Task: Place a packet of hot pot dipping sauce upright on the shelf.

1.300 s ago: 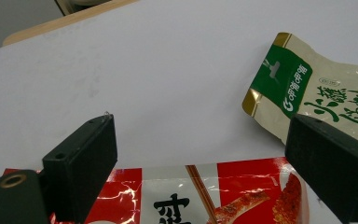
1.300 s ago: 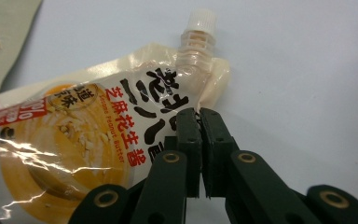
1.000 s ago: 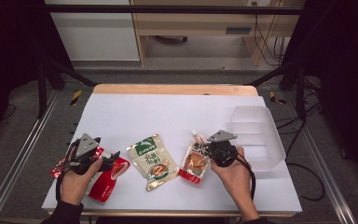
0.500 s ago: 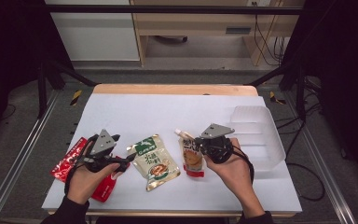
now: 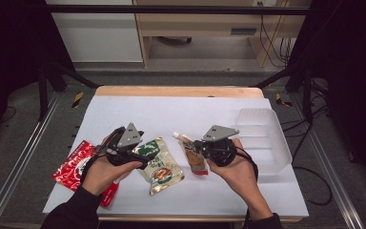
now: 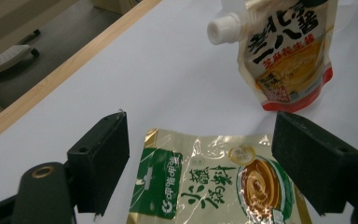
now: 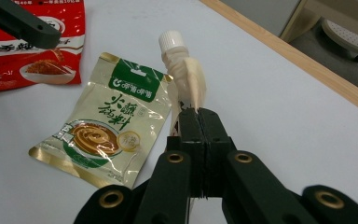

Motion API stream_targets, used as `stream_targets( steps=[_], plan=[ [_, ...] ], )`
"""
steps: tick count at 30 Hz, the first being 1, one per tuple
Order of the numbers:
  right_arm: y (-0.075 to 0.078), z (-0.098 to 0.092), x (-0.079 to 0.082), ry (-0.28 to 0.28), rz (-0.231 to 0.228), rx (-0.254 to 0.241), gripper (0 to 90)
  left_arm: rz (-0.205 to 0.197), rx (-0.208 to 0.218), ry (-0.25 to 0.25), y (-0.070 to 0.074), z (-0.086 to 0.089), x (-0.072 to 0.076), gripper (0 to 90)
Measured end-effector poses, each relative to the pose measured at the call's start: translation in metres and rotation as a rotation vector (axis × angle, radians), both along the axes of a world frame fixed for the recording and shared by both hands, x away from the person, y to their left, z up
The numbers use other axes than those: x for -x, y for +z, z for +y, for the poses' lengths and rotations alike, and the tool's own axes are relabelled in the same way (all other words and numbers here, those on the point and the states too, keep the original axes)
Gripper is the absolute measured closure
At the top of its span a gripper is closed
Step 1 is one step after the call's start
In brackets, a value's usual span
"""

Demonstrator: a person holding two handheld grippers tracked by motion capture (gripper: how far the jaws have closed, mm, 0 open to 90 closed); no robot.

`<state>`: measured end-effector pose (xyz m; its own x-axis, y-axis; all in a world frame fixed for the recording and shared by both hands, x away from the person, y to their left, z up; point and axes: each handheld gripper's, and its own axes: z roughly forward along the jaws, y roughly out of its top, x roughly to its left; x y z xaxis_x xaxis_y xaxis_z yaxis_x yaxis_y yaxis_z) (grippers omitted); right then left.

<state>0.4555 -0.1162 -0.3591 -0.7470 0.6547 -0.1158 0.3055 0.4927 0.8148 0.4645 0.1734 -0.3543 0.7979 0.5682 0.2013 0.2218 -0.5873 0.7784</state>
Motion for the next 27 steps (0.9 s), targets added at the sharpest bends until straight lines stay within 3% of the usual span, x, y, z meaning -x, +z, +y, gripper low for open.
stream_targets(
  steps=[17,24,27],
  plan=[
    [0.013,0.006,-0.005,0.044,-0.006,0.008,90.0,0.019,-0.018,-0.014,0.004,-0.004,-0.007,19.7],
    [0.019,0.013,-0.004,0.071,-0.014,0.012,90.0,0.017,-0.047,-0.028,0.011,-0.004,-0.011,20.2],
    [0.021,0.016,-0.004,0.089,-0.019,0.015,90.0,0.025,-0.039,-0.041,0.014,-0.004,-0.013,21.2]
  ],
)
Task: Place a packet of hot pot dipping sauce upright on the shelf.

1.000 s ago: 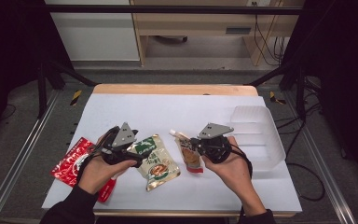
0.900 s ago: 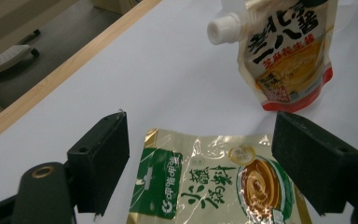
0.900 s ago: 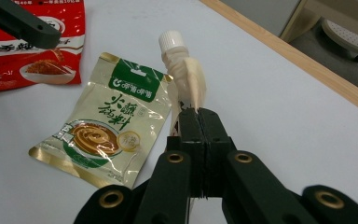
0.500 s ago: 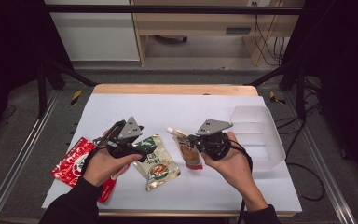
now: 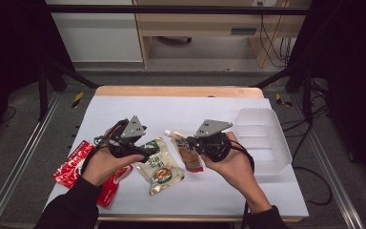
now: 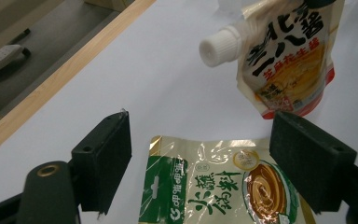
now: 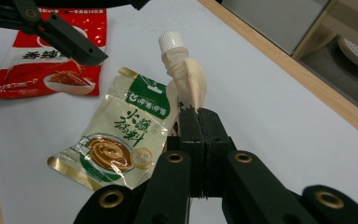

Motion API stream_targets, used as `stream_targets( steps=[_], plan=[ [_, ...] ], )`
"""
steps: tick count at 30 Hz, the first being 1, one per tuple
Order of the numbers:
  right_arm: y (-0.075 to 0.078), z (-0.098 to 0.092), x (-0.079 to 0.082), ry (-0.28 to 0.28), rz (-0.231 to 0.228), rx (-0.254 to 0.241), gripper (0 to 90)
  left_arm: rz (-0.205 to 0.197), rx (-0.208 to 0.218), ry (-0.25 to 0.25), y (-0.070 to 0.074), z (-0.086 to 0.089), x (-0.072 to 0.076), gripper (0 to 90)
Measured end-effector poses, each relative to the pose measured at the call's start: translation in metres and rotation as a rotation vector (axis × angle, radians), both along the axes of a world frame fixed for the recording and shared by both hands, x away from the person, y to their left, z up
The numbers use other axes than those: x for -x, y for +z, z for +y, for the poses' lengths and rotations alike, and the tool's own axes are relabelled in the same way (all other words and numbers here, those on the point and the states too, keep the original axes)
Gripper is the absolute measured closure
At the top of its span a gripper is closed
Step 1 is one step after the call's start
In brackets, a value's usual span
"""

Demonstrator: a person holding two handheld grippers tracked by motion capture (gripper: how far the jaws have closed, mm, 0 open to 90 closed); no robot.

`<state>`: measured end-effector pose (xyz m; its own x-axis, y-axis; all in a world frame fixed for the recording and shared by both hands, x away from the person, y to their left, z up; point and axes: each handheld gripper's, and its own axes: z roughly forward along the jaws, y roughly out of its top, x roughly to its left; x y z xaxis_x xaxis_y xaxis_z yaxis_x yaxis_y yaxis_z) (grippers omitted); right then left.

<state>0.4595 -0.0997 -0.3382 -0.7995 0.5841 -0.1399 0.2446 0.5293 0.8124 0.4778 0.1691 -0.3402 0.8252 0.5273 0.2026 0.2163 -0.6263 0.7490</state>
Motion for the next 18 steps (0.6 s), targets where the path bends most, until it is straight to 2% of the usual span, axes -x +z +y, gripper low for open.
stream_targets(
  steps=[9,18],
  plan=[
    [0.003,0.011,0.001,0.053,-0.004,-0.002,90.0,0.035,0.025,-0.046,0.001,0.000,-0.010,28.1],
    [0.005,0.018,0.003,0.084,-0.006,-0.018,90.0,0.044,0.021,-0.128,0.007,-0.018,-0.015,35.2]
  ],
)
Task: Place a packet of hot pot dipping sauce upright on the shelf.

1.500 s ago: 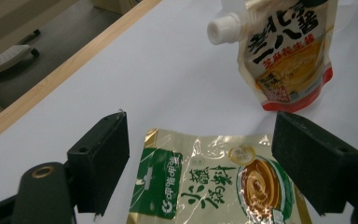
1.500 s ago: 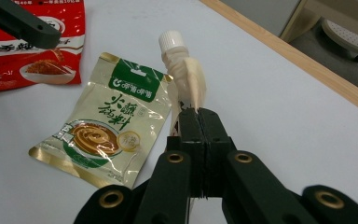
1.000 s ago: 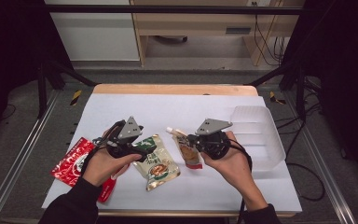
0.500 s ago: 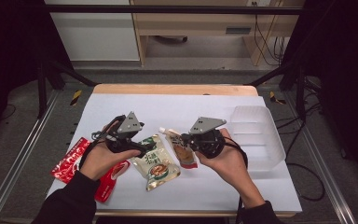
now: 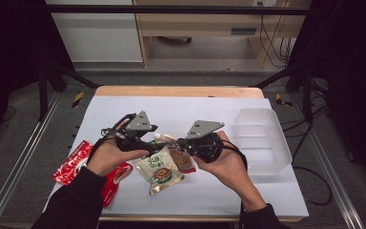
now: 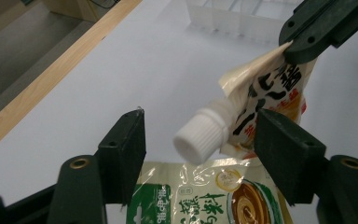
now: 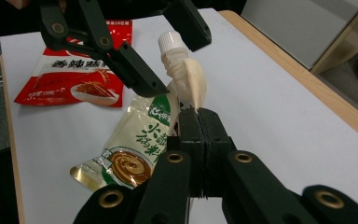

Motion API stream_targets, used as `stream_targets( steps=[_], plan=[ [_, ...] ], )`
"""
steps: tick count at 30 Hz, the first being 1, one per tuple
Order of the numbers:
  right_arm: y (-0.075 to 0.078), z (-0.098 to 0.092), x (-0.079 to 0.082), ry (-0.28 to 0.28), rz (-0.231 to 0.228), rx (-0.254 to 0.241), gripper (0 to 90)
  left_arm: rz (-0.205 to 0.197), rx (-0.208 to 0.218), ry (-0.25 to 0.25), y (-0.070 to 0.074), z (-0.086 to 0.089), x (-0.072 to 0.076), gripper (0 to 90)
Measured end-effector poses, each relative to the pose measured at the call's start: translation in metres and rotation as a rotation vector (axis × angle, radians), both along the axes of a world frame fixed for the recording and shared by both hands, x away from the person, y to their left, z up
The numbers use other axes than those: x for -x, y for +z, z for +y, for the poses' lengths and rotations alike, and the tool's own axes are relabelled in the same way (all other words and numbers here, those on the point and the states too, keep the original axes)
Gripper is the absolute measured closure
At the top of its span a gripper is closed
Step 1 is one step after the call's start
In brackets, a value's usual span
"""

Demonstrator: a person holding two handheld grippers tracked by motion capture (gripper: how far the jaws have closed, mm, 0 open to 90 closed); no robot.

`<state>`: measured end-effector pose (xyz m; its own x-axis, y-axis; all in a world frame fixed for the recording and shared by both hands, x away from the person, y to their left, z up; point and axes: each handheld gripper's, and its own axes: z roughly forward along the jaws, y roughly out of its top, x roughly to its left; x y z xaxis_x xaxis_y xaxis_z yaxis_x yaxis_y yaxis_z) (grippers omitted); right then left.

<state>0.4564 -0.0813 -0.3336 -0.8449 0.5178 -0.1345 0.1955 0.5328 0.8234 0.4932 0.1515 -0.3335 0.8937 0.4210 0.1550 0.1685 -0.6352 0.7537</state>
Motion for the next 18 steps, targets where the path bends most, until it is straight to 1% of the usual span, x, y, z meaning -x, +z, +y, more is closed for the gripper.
stream_targets(
  steps=[3,4,5,6,8,9,11,12,13,14,16,18],
  plan=[
    [0.001,0.000,0.000,0.003,0.001,-0.007,90.0,0.010,0.001,-0.019,0.000,-0.003,-0.001,39.6],
    [0.001,-0.001,0.000,0.005,0.003,-0.013,90.0,0.016,0.000,-0.025,0.000,-0.004,-0.001,44.3],
    [0.001,-0.001,0.000,0.005,0.003,-0.013,90.0,0.020,-0.008,-0.029,0.000,-0.005,-0.002,44.3],
    [0.001,-0.001,0.000,0.005,0.003,-0.015,90.0,0.026,-0.005,-0.033,-0.001,-0.005,-0.003,46.0],
    [0.000,-0.003,-0.001,0.001,0.003,-0.015,90.0,0.032,-0.007,-0.037,0.000,-0.006,-0.003,57.1],
    [0.000,-0.003,-0.001,0.001,0.003,-0.015,90.0,0.037,-0.009,-0.038,0.000,-0.006,-0.003,57.1],
    [-0.001,-0.005,-0.001,-0.007,0.004,-0.016,90.0,0.038,-0.019,-0.047,0.001,-0.006,-0.003,62.7],
    [-0.002,-0.007,-0.002,-0.011,0.007,-0.022,90.0,0.042,-0.015,-0.046,0.001,-0.007,-0.002,64.3],
    [-0.002,-0.010,-0.002,-0.017,0.009,-0.030,89.9,0.041,-0.020,-0.047,0.002,-0.008,-0.001,66.2],
    [-0.002,-0.010,-0.002,-0.017,0.009,-0.030,89.9,0.039,-0.032,-0.049,0.004,-0.010,0.000,66.2],
    [-0.002,-0.012,-0.003,-0.027,0.008,-0.031,89.8,0.045,-0.031,-0.059,0.007,-0.012,0.001,68.4],
    [-0.002,-0.017,-0.003,-0.038,0.006,-0.046,89.8,0.046,-0.032,-0.069,0.010,-0.015,0.002,71.1]
  ],
)
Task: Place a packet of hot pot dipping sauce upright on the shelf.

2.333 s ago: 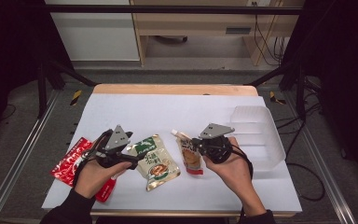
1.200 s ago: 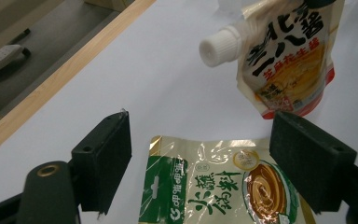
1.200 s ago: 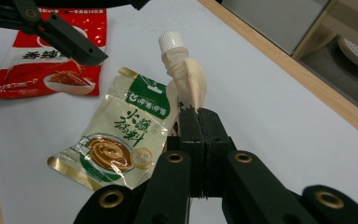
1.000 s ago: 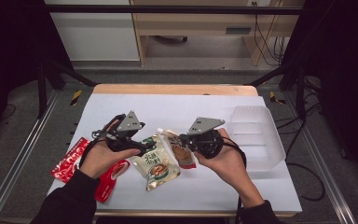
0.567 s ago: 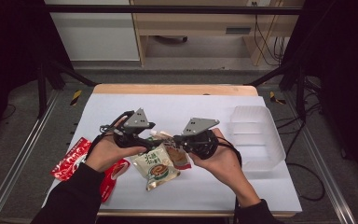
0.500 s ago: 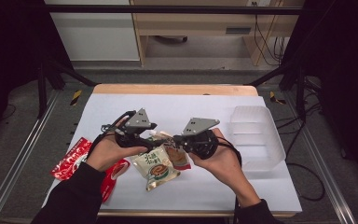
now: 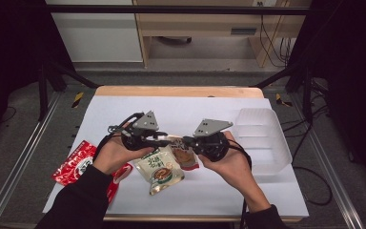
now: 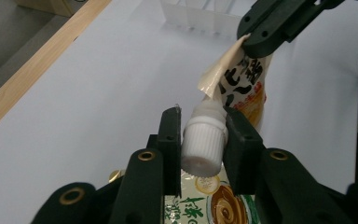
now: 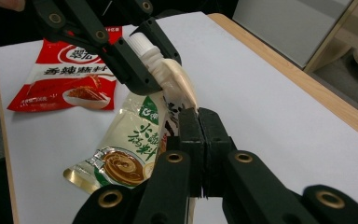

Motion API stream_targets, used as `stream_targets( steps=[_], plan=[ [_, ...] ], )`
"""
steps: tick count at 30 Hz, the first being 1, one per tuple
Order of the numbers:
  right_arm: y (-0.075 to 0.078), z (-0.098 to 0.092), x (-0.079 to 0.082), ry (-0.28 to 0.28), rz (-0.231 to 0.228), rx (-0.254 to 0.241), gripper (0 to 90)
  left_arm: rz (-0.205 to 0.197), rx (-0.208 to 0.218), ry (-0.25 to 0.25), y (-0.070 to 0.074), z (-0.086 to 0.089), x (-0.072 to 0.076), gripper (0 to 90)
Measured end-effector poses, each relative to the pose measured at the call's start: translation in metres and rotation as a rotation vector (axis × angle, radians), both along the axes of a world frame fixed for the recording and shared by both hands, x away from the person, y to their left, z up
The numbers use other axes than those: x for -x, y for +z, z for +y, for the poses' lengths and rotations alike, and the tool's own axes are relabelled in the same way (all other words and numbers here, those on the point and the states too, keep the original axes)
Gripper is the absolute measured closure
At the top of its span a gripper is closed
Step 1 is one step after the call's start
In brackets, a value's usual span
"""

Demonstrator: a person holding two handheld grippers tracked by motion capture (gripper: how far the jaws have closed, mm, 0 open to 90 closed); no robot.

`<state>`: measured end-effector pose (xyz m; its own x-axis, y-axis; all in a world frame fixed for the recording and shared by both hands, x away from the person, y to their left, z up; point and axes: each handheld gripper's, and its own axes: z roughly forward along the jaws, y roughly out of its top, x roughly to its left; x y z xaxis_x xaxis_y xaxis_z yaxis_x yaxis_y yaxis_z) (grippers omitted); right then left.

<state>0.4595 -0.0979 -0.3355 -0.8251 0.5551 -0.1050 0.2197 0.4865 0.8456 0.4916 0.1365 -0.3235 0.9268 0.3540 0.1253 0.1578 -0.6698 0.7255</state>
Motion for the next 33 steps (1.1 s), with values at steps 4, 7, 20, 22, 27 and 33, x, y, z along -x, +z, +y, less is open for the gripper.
stream_targets(
  steps=[4,7,20,22,27,33],
  plan=[
    [0.000,-0.005,0.000,-0.011,0.000,-0.015,89.7,-0.012,-0.026,-0.004,0.006,-0.006,0.002,71.9],
    [0.001,-0.010,0.000,-0.014,0.000,-0.023,89.3,-0.019,-0.041,-0.016,0.014,-0.011,0.002,72.6],
    [0.013,-0.009,-0.002,0.019,0.009,0.093,81.0,-0.044,-0.082,-0.043,0.029,-0.018,0.010,73.5],
    [0.018,-0.008,-0.002,0.025,-0.001,0.124,77.3,-0.048,-0.085,-0.043,0.029,-0.018,0.010,73.6],
    [0.027,-0.003,-0.002,0.044,-0.018,0.210,66.4,-0.050,-0.079,-0.044,0.031,-0.017,0.009,73.6],
    [0.031,0.002,-0.005,0.082,-0.031,0.305,46.2,-0.051,-0.083,-0.048,0.031,-0.017,0.008,73.6]
  ],
)
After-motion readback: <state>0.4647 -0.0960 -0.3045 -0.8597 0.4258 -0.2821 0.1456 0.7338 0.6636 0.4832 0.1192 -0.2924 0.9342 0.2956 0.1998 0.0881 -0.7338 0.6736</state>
